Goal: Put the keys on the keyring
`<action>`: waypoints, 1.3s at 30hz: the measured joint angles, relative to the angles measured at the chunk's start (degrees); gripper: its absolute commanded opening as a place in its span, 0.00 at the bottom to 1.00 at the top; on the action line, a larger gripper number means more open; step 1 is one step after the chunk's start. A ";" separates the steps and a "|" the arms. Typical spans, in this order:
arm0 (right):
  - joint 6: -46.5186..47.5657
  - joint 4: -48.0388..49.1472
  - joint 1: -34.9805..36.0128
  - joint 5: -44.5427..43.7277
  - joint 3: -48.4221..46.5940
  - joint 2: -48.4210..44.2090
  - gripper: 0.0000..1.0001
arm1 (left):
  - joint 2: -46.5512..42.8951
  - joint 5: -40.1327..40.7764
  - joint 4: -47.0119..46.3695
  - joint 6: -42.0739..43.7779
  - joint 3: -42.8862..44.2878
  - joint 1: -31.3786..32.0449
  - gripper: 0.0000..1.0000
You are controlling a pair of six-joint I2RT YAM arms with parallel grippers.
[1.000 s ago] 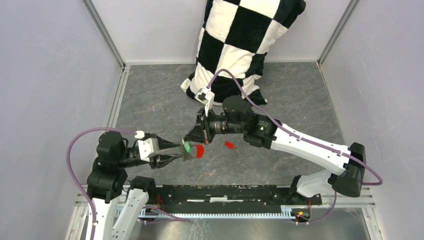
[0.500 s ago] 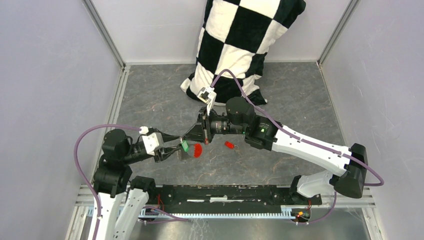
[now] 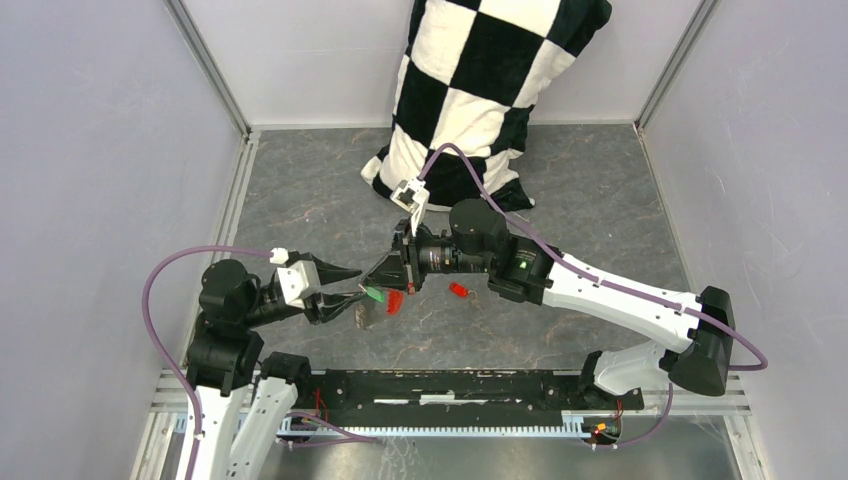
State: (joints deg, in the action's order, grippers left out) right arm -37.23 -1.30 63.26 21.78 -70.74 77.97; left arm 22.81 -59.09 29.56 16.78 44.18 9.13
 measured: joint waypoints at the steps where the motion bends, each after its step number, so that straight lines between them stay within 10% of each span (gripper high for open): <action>1: 0.02 0.04 0.07 0.00 0.00 0.00 0.01 | 0.00 -0.13 0.00 -0.04 0.00 0.00 0.48; 16: 1.79 -1.79 0.37 -2.25 0.00 0.00 0.00 | -0.04 -2.01 8.52 5.97 2.49 0.00 0.61; 39: 2.21 -1.77 5.40 -19.52 0.00 -0.83 0.00 | -0.81 4.92 3.30 -1.16 1.81 0.00 0.34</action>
State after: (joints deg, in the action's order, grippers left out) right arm -35.03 -3.07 68.66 2.26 -70.74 77.14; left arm 22.00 -54.17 32.86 15.62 46.00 9.13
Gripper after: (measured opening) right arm 0.006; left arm 0.361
